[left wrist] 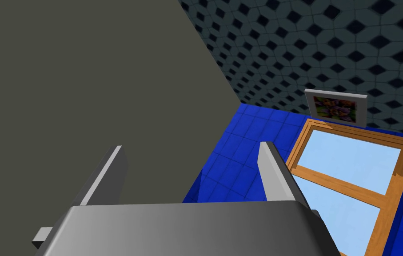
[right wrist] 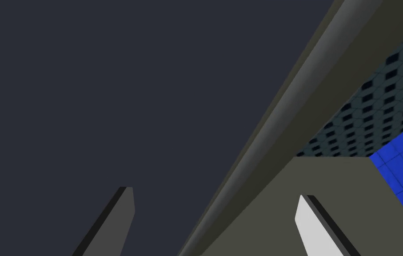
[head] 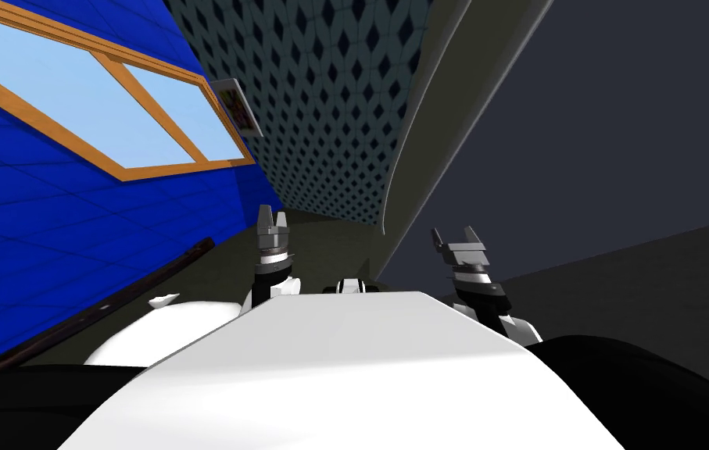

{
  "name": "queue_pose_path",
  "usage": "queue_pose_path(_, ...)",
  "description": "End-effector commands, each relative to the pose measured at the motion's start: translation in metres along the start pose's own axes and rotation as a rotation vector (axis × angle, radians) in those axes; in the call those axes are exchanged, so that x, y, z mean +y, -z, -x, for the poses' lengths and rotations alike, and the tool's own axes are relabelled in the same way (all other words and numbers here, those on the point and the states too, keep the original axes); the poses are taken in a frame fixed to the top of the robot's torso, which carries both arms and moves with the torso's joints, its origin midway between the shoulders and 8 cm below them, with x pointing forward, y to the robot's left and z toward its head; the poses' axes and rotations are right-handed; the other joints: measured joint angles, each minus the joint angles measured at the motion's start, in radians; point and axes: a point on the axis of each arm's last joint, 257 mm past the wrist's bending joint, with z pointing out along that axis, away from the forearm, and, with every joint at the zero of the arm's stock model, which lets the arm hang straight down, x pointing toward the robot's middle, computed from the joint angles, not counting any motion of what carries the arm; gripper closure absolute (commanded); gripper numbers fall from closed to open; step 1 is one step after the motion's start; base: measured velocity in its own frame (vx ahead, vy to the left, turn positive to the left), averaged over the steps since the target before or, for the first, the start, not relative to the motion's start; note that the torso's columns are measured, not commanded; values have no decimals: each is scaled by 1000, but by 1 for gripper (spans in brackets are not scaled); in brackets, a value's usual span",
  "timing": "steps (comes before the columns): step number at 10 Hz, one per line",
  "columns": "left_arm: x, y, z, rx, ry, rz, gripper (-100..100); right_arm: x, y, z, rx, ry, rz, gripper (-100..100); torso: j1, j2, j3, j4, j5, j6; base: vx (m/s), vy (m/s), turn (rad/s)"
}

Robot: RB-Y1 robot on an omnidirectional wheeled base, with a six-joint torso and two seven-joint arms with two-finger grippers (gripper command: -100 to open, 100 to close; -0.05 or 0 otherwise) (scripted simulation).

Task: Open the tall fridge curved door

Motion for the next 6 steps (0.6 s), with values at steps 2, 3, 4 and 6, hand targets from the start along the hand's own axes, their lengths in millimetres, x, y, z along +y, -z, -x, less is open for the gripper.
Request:
queue_pose_path(2, 0, 0, 0, 0, 0, 0, 0, -13, 10, -16, 63, 146, -18, -100, 5, -3, -1, -1, 2, 0, 142, 173, -17)
queue_pose_path(3, 0, 0, 0, 0, 0, 0, 0, -19, 16, -22, 92, 201, -26, -100, 0, 1, 0, 0, 0, 0, 131, 121, -4)
queue_pose_path(4, 0, 0, 0, 0, 0, 0, 0, -19, 16, -22, 92, 207, -25, -100, -2, 1, 1, 0, -1, 0, 103, 92, -9)
queue_pose_path(6, 0, 0, 0, 0, 0, 0, 0, -31, 27, -35, 147, 302, -41, -100, -2, 2, 1, 1, -1, 0, 124, 92, -5)
